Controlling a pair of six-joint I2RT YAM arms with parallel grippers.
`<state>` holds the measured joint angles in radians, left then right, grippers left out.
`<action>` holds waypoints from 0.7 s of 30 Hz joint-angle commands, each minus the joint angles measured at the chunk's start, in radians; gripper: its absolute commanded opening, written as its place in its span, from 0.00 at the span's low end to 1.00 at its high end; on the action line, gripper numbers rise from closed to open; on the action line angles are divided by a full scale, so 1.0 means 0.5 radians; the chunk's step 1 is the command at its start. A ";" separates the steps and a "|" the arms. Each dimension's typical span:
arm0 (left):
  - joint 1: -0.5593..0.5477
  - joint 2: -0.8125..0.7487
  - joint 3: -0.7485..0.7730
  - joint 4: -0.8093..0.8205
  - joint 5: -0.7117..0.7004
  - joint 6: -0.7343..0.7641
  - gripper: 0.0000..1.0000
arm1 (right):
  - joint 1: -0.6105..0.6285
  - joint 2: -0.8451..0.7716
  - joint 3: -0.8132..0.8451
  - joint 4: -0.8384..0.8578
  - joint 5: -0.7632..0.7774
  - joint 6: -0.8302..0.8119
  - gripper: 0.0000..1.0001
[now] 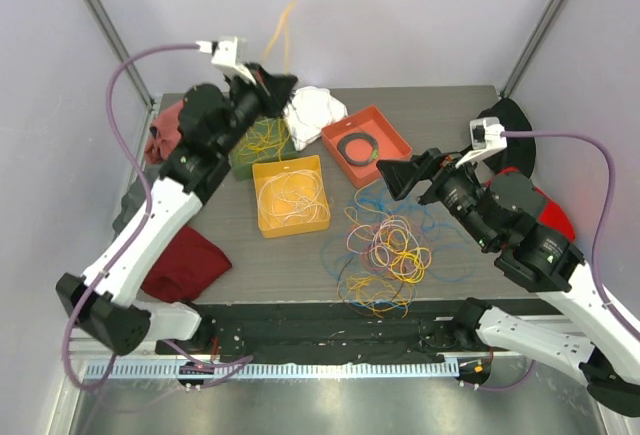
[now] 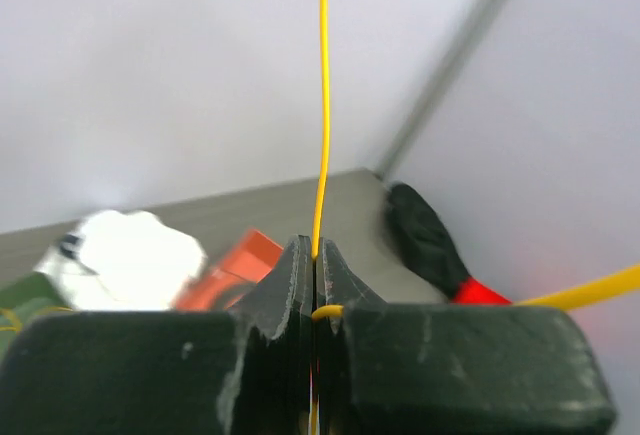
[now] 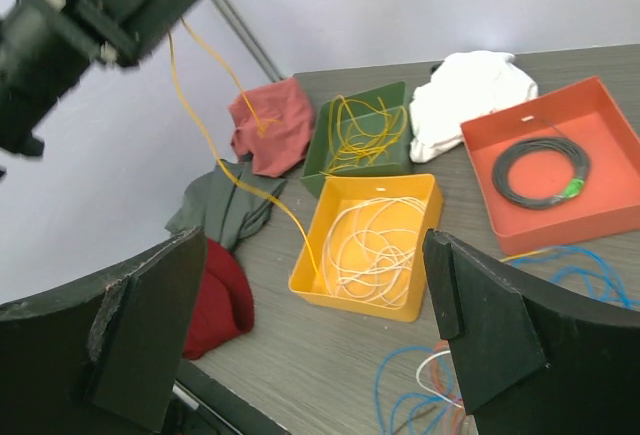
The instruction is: Untangle the cables
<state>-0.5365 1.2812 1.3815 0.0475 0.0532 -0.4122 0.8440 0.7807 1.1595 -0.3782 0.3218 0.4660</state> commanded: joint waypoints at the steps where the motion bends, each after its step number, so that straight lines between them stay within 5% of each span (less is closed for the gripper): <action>1: 0.263 0.302 0.265 -0.086 -0.039 -0.035 0.00 | 0.002 -0.061 -0.088 0.014 0.133 -0.067 1.00; 8: 0.570 0.726 0.477 0.089 -0.030 -0.102 0.00 | 0.005 -0.089 -0.239 0.017 0.206 -0.125 1.00; 21: 0.723 1.321 0.971 0.187 0.068 -0.148 0.00 | 0.005 -0.027 -0.475 0.186 0.298 -0.205 0.97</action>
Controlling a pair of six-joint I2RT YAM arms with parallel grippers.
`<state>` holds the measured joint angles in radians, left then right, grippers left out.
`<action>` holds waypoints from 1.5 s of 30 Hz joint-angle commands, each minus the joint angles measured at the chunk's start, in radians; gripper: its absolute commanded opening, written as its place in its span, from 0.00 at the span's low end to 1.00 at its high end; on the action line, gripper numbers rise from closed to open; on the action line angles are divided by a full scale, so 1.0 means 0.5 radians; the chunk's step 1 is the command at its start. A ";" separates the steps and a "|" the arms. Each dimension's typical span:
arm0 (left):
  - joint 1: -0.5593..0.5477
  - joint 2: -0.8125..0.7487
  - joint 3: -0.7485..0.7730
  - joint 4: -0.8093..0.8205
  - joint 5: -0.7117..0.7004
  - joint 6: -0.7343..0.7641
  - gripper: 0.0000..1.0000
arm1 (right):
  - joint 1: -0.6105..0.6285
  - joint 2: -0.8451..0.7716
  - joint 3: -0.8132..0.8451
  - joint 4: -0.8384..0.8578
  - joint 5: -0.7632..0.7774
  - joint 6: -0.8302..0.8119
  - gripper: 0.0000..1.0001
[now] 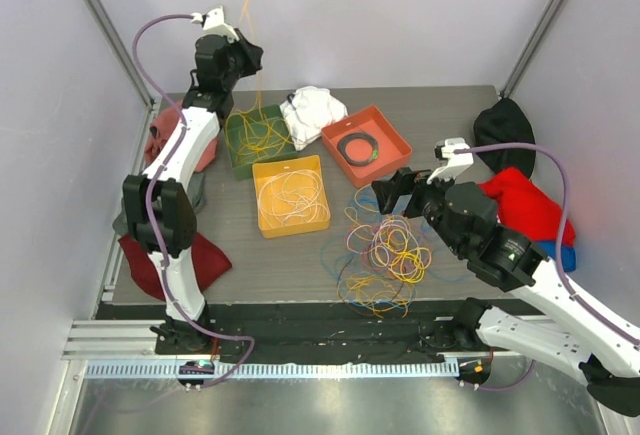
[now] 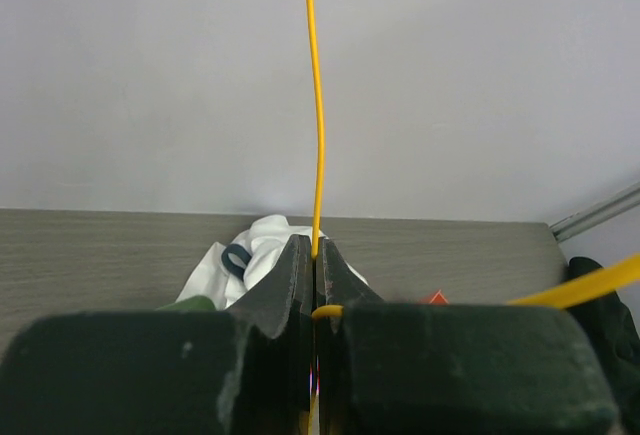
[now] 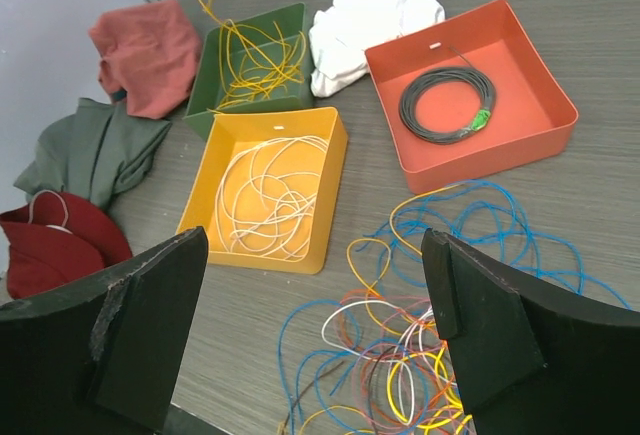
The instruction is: Untangle the cables
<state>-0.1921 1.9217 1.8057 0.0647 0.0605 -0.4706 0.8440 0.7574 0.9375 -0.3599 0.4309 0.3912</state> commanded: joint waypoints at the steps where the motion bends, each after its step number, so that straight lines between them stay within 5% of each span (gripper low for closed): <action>1: 0.050 0.047 0.098 0.168 0.048 -0.050 0.00 | 0.005 0.028 -0.034 0.161 0.083 -0.070 0.97; 13: 0.145 -0.122 -0.264 0.518 -0.394 0.119 0.00 | 0.002 0.010 -0.141 0.300 0.089 -0.117 0.86; 35: 0.004 -0.128 -0.826 0.656 -0.225 -0.068 0.00 | 0.002 -0.045 -0.319 0.352 0.111 -0.089 0.78; 40: 0.004 0.022 -0.768 0.518 -0.259 -0.087 0.00 | -0.001 -0.070 -0.319 0.352 0.111 -0.098 0.77; 45: 0.004 0.200 -0.464 0.003 -0.308 -0.059 0.00 | 0.002 -0.088 -0.323 0.346 0.126 -0.107 0.76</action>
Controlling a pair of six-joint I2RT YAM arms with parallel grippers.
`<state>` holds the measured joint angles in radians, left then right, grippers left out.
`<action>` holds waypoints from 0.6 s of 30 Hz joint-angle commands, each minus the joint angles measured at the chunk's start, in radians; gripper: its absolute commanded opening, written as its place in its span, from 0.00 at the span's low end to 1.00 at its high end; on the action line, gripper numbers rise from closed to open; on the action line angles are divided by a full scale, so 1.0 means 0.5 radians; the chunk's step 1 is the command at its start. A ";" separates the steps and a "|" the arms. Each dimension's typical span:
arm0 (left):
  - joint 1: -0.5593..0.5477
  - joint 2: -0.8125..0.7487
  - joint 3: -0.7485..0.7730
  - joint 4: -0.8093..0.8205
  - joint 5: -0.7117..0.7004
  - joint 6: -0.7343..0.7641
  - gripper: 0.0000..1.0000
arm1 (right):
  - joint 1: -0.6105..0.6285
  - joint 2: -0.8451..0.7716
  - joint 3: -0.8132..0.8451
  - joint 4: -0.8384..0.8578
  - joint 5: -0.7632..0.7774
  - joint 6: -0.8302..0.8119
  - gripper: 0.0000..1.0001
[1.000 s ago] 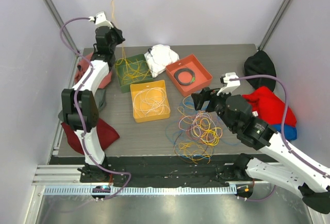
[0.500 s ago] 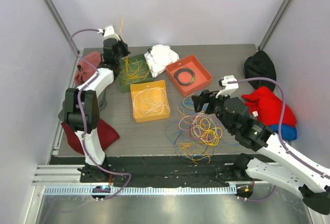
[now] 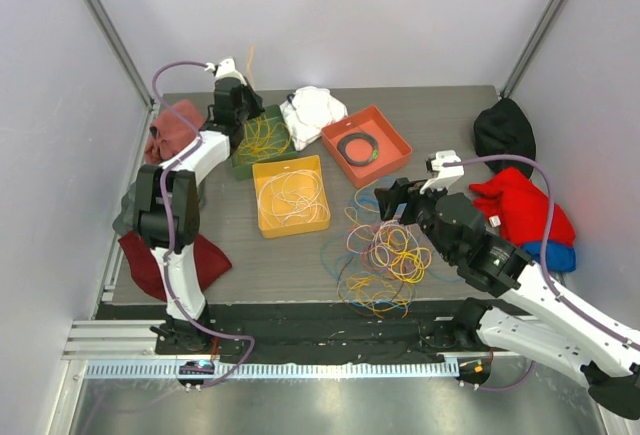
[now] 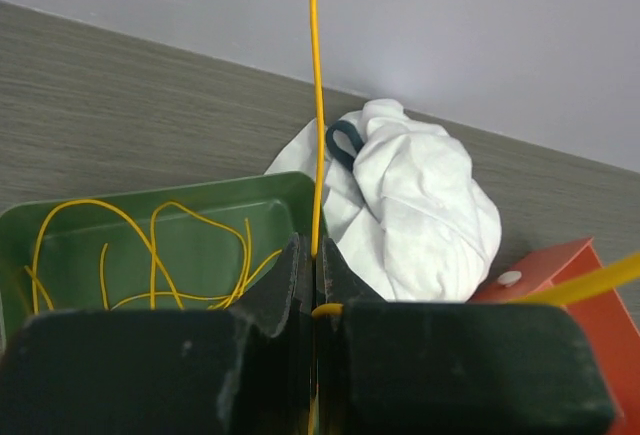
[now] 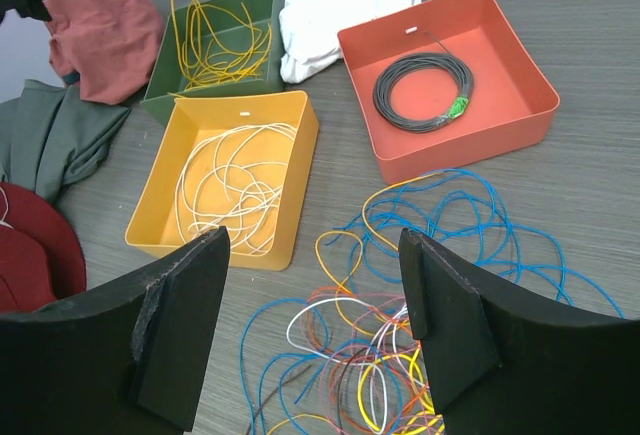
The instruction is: Untangle the cables
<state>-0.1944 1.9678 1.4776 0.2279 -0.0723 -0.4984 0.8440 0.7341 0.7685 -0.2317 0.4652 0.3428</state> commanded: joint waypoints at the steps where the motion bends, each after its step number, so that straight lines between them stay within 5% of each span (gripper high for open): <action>1: 0.008 0.123 0.202 -0.357 -0.061 -0.003 0.01 | 0.002 -0.042 0.015 0.089 0.061 -0.011 0.77; 11: 0.011 0.197 0.257 -0.643 -0.297 0.211 0.12 | 0.002 -0.054 0.006 0.086 0.021 0.017 0.76; 18: -0.001 0.081 0.156 -0.680 -0.322 0.218 0.38 | 0.002 -0.075 0.000 0.077 0.024 0.032 0.76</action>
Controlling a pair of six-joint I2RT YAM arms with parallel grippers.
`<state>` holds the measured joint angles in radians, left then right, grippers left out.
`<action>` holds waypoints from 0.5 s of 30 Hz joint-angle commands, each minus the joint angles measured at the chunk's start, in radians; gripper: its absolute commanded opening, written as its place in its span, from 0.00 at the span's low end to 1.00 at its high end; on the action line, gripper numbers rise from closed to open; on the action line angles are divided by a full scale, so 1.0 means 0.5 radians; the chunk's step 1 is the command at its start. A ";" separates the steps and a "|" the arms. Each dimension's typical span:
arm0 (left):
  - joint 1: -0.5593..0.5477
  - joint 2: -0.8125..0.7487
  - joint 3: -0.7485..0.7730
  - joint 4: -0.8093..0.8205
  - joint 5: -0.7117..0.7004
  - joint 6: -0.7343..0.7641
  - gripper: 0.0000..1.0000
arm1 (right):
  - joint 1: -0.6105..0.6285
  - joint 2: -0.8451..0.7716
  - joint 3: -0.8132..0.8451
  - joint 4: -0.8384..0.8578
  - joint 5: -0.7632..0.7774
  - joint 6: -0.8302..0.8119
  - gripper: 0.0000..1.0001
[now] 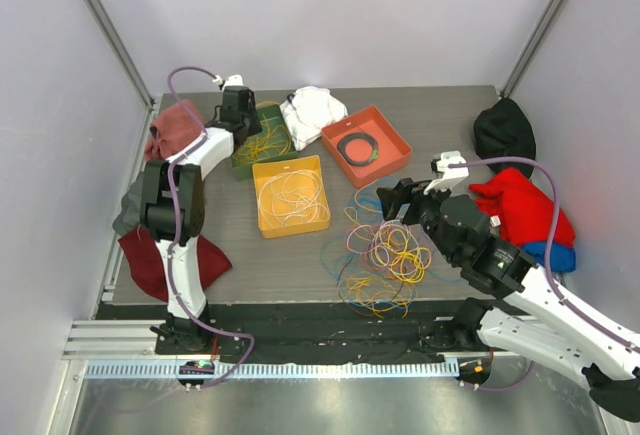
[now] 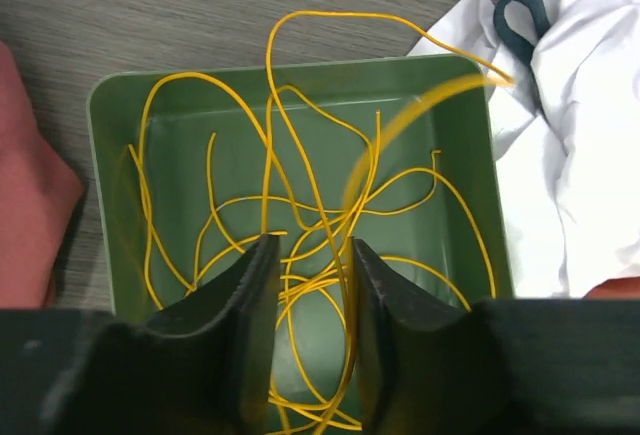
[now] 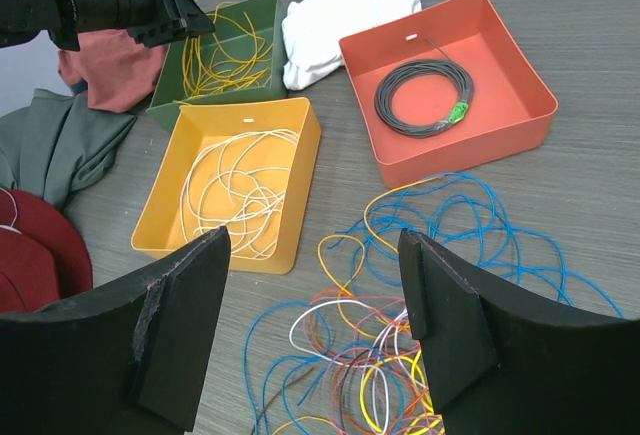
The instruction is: Untangle the cables
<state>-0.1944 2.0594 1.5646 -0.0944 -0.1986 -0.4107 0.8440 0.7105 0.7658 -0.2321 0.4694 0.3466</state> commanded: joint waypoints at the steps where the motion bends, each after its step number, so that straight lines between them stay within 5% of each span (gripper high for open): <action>1: -0.004 -0.124 -0.046 -0.035 -0.100 0.045 0.42 | 0.002 -0.025 0.011 0.081 0.009 0.034 0.76; 11: -0.010 -0.391 -0.147 -0.041 -0.262 0.076 0.49 | 0.002 -0.050 -0.013 0.081 -0.028 0.071 0.76; 13: -0.010 -0.391 -0.150 -0.038 -0.250 0.097 0.38 | 0.002 -0.062 -0.019 0.081 -0.034 0.074 0.76; 15: -0.010 -0.373 -0.141 -0.059 -0.247 0.125 0.16 | 0.002 -0.083 -0.028 0.078 -0.034 0.080 0.76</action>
<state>-0.1955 1.9106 1.4895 -0.1360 -0.2955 -0.3809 0.8440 0.6994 0.7528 -0.2321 0.4511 0.3710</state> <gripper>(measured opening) 0.292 0.761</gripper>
